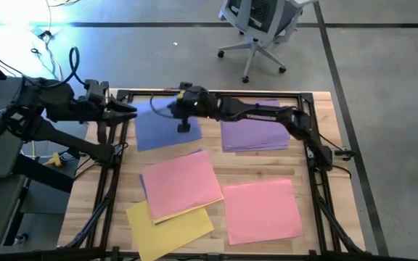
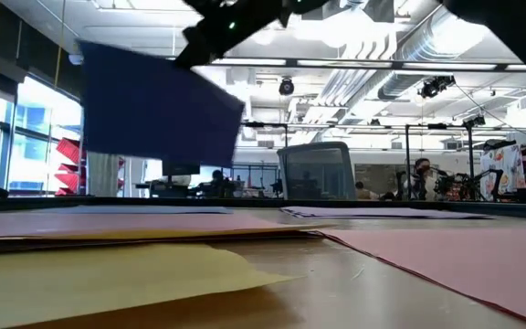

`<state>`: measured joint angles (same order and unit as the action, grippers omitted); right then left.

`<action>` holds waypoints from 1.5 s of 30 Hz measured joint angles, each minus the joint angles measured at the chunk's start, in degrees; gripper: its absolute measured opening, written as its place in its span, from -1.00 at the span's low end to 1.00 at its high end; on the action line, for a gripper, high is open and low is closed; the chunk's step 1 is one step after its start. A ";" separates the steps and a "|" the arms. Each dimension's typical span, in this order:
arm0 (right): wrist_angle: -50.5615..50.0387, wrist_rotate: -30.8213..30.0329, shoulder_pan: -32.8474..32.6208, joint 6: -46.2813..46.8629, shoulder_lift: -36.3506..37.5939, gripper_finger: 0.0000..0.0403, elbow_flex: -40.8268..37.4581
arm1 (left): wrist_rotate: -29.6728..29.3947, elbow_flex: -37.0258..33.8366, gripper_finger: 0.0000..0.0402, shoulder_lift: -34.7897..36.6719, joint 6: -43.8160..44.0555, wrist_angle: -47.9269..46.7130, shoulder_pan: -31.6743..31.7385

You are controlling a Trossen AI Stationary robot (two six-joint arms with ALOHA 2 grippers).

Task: Organize paper
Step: Stack the blue paper on the top left blue paper

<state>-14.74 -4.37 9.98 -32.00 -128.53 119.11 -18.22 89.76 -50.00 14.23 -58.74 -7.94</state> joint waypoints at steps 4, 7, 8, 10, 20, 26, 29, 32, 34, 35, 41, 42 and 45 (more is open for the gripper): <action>-0.39 3.54 -0.66 -0.60 -5.31 -1.00 -0.04 | 0.00 0.00 -0.68 -0.68 0.15 -2.68 0.00; -0.43 6.29 -0.64 -0.45 -8.23 -1.00 -0.07 | -1.04 0.00 -0.68 -1.47 0.57 -4.44 -0.01; -0.62 6.42 -0.64 -0.13 -8.90 -1.00 -0.05 | -1.63 0.00 -0.68 -1.84 0.53 -4.75 0.00; -2.00 6.62 -0.63 -0.09 -9.98 -1.00 -0.02 | -2.86 0.00 -0.68 -2.46 0.55 -4.85 -0.02; -3.92 7.83 -0.44 0.35 -11.62 -1.00 0.01 | -7.93 -0.02 -0.68 -5.94 0.51 -5.12 0.00; -3.74 -0.65 -0.51 5.56 -10.55 -1.00 2.70 | -8.12 -0.02 -0.68 -7.48 0.51 -5.12 0.07; -2.46 -0.24 -0.08 6.47 -10.55 -1.00 3.69 | -9.09 -0.02 -0.68 -8.25 0.53 -5.22 0.07; -1.71 0.94 0.36 6.49 -10.70 -1.00 3.69 | -9.37 -0.02 -0.68 -8.83 0.53 -5.25 0.07; -1.99 0.74 0.61 6.50 -11.36 -1.00 3.74 | -9.38 -0.02 -0.68 -9.19 0.53 -5.28 0.07; -2.45 -0.24 0.65 6.55 -12.02 -1.00 3.74 | -9.38 -0.02 -0.68 -9.36 0.54 -5.29 0.07; -2.07 -2.89 0.50 7.87 -14.40 -1.00 3.62 | -9.35 -0.03 -0.68 -10.12 1.73 -5.79 0.07; -1.75 -2.84 0.34 7.94 -14.58 -1.00 3.72 | -9.38 -0.03 -0.68 -10.20 1.99 -5.98 0.07; -1.95 -1.98 0.08 7.45 -15.17 -1.00 3.65 | -9.21 -0.04 -0.68 -10.27 2.20 -6.67 0.07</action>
<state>-16.69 -6.36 10.07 -24.55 -143.70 122.76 -27.43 89.72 -60.27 16.43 -65.41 -7.88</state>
